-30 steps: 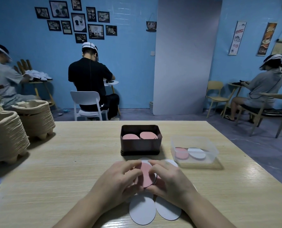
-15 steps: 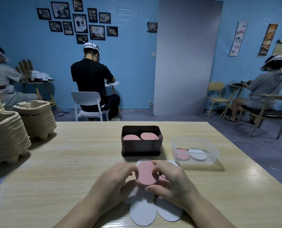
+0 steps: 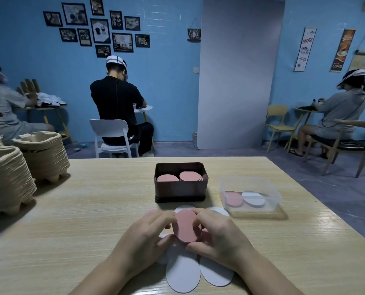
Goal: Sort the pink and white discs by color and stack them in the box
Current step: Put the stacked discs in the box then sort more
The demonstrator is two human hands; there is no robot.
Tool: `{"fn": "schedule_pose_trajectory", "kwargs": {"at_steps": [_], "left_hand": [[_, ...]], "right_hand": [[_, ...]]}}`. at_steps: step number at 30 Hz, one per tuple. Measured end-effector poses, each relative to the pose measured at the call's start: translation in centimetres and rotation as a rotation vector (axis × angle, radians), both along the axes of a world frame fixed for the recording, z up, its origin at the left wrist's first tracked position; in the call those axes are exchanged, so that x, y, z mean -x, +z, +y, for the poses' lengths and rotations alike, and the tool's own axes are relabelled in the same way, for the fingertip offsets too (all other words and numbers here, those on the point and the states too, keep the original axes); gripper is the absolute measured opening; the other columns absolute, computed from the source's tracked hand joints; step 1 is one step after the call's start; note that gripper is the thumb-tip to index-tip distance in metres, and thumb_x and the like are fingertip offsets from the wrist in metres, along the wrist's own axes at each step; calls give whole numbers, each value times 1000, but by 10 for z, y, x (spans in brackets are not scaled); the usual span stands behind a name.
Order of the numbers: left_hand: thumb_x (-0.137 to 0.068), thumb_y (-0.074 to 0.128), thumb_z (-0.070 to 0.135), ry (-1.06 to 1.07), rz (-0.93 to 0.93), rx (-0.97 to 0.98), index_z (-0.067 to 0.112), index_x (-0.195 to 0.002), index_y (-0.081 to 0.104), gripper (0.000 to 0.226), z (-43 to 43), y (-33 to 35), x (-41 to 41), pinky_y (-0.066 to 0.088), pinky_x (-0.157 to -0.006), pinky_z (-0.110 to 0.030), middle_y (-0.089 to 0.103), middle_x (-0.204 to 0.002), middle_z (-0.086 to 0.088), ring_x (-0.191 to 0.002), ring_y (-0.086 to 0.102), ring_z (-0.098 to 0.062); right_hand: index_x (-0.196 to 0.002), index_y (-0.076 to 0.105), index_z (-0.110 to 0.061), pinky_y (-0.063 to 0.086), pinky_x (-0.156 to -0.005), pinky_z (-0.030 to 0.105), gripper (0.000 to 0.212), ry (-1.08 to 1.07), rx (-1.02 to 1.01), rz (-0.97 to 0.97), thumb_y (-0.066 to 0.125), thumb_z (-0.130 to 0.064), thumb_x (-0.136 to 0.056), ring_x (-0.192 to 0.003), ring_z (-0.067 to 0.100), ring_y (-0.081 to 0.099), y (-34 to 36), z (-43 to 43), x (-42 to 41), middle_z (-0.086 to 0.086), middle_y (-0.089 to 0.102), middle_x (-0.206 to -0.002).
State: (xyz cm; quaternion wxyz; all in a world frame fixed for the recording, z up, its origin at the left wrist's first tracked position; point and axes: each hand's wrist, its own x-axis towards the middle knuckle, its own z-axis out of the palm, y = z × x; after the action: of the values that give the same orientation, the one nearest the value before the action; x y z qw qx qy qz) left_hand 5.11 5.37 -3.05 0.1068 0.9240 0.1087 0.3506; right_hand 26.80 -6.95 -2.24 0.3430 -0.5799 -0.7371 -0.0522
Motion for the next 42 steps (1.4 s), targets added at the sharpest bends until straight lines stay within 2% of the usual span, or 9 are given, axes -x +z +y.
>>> {"fn": "schedule_pose_trajectory", "kwargs": {"at_steps": [4,8,11,14,17,21,26,33,42], "left_hand": [[-93,67,31,9,35,6,34,-120,55,29,2,-3,-1,55,-80,-32,63,-127,18,-108,61,-10],[-97,62,35,56,35,16,30,-117,56,22,2,-3,0,56,-77,-30,65,-118,15,-102,62,-9],[-96,61,32,61,72,3,26,-108,60,13,1,1,-1,47,-74,-22,63,-105,15,-92,58,-8],[-96,63,33,58,134,-31,25,-99,59,9,1,7,-5,40,-73,-19,58,-94,16,-86,53,-8],[-94,58,49,84,209,-38,31,-100,56,19,0,16,-12,42,-75,-23,54,-91,21,-86,49,-5],[-82,49,79,210,296,-6,35,-108,53,51,-5,17,-26,42,-82,-27,53,-94,20,-91,47,-5],[-67,50,93,284,300,31,32,-109,53,74,-10,16,-36,46,-81,-30,54,-93,17,-91,49,-8],[-67,70,72,215,208,106,33,-103,56,55,-2,11,-26,45,-78,-27,55,-87,21,-85,50,-2],[-71,81,40,79,44,132,35,-103,53,43,5,18,4,53,-75,-27,52,-102,22,-96,57,-7]], "right_hand": [[-91,52,-23,53,-77,36,38,-10,-46,-43,78,-46,-74,-99,20,63,2,-2,-3,-2,67,-114],[-84,52,-19,50,-67,35,36,-87,-88,-39,78,-41,-74,-82,18,58,8,-8,-14,-6,63,-95],[-84,51,-21,48,-64,29,35,-132,-104,-38,77,-42,-73,-80,13,57,14,-12,-23,-12,60,-91],[-85,51,-24,52,-64,35,38,-150,-64,-98,75,-51,-74,-87,15,60,17,-13,-30,-10,64,-99],[-84,50,-24,53,-65,38,43,-159,-9,-161,71,-61,-76,-95,18,63,17,-13,-35,-9,65,-101],[-82,49,-24,48,-58,35,48,-219,-23,-142,74,-63,-72,-76,12,52,10,-18,-38,-16,57,-86],[-82,49,-23,49,-63,35,48,-203,-7,-105,75,-62,-70,-80,13,53,6,-18,-32,-14,59,-89],[-81,48,-23,49,-62,35,48,-205,5,-91,76,-61,-70,-79,12,52,7,-18,-30,-15,57,-87],[-85,52,-23,51,-67,35,46,-229,16,-43,75,-60,-70,-81,10,54,8,-21,-28,-16,58,-89]]}}
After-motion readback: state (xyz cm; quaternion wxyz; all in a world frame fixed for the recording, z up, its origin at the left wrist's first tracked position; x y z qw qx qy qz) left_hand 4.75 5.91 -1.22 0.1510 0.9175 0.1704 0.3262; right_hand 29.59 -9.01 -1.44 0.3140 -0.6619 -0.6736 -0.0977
